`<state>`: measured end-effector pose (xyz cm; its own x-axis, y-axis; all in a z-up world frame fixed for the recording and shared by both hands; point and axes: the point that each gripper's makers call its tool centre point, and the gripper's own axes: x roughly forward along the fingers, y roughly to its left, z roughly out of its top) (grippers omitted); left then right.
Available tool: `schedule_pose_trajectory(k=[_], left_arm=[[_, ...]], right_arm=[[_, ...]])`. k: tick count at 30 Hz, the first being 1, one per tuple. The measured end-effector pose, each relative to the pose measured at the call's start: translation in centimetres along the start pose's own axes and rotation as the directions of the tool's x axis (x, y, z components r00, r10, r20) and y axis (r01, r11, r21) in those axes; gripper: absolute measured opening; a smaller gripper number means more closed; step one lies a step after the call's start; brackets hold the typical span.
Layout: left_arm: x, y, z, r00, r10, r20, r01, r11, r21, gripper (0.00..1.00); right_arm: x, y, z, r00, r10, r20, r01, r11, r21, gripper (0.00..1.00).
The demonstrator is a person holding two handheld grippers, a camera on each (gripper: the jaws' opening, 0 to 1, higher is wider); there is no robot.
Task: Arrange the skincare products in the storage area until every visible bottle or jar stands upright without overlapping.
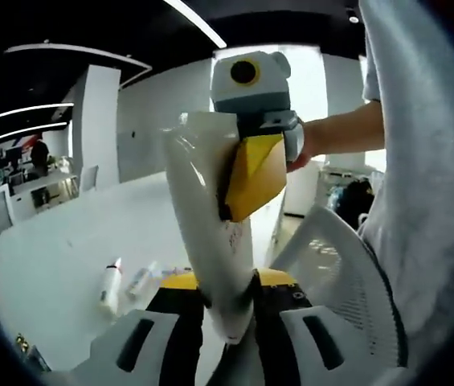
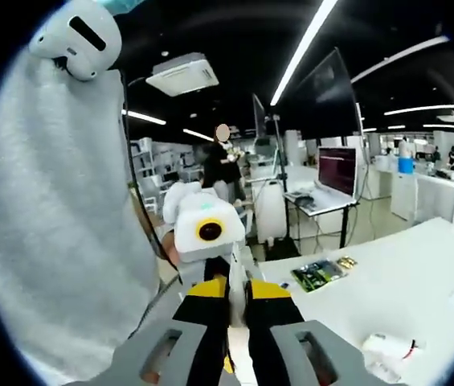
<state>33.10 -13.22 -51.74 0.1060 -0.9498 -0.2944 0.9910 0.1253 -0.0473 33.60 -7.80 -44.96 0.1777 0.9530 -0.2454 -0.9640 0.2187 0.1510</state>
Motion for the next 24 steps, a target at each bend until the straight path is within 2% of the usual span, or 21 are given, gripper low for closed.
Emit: schedule_pose_trajectory(k=[3,5,7,9,12,15,17,18,22,24], left_arm=[[0.0,0.1,-0.7,0.999,0.016,-0.037,-0.016,1.000,-0.002,0.19],[0.0,0.5,-1.7,0.995,0.039,-0.088,-0.037,0.999,0.027,0.18],[0.2,0.6,-2.2,0.993,0.046,-0.113,-0.042,0.998,0.042,0.17],[0.2,0.7,-2.8,0.989,0.051,-0.140,-0.044,0.998,0.051,0.16],[0.3,0.7,-3.1,0.985,0.052,-0.163,-0.045,0.998,0.043,0.16],[0.2,0.7,-3.5,0.982,0.056,-0.181,-0.049,0.998,0.040,0.15],[0.2,0.9,-3.7,0.979,0.069,-0.193,-0.060,0.997,0.050,0.15],[0.2,0.9,-3.9,0.977,0.068,-0.204,-0.060,0.997,0.048,0.15],[0.3,0.8,-4.4,0.971,0.067,-0.230,-0.056,0.997,0.058,0.14],[0.3,0.6,-4.7,0.967,0.068,-0.247,-0.052,0.996,0.069,0.14]], right_arm=[[0.1,-0.1,-0.4,1.000,0.002,-0.002,-0.002,1.000,0.016,0.01],[0.3,-0.1,-1.1,0.999,0.000,-0.036,0.001,1.000,0.023,0.02],[0.4,-0.3,-1.7,0.998,-0.012,-0.069,0.013,1.000,0.009,0.03],[0.4,-0.4,-2.5,0.993,-0.021,-0.112,0.028,0.998,0.060,0.04],[0.5,-0.5,-2.8,0.989,-0.027,-0.145,0.034,0.998,0.045,0.05],[0.6,-0.6,-3.4,0.973,-0.032,-0.230,0.043,0.998,0.045,0.06],[0.7,-0.7,-3.9,0.954,-0.043,-0.297,0.047,0.999,0.006,0.07],[0.8,-0.7,-4.3,0.939,-0.042,-0.341,0.043,0.999,-0.003,0.07],[0.9,-0.2,-5.3,0.897,-0.029,-0.440,0.015,0.999,-0.036,0.11],[0.8,-0.1,-6.0,0.867,-0.036,-0.497,0.002,0.998,-0.068,0.11]])
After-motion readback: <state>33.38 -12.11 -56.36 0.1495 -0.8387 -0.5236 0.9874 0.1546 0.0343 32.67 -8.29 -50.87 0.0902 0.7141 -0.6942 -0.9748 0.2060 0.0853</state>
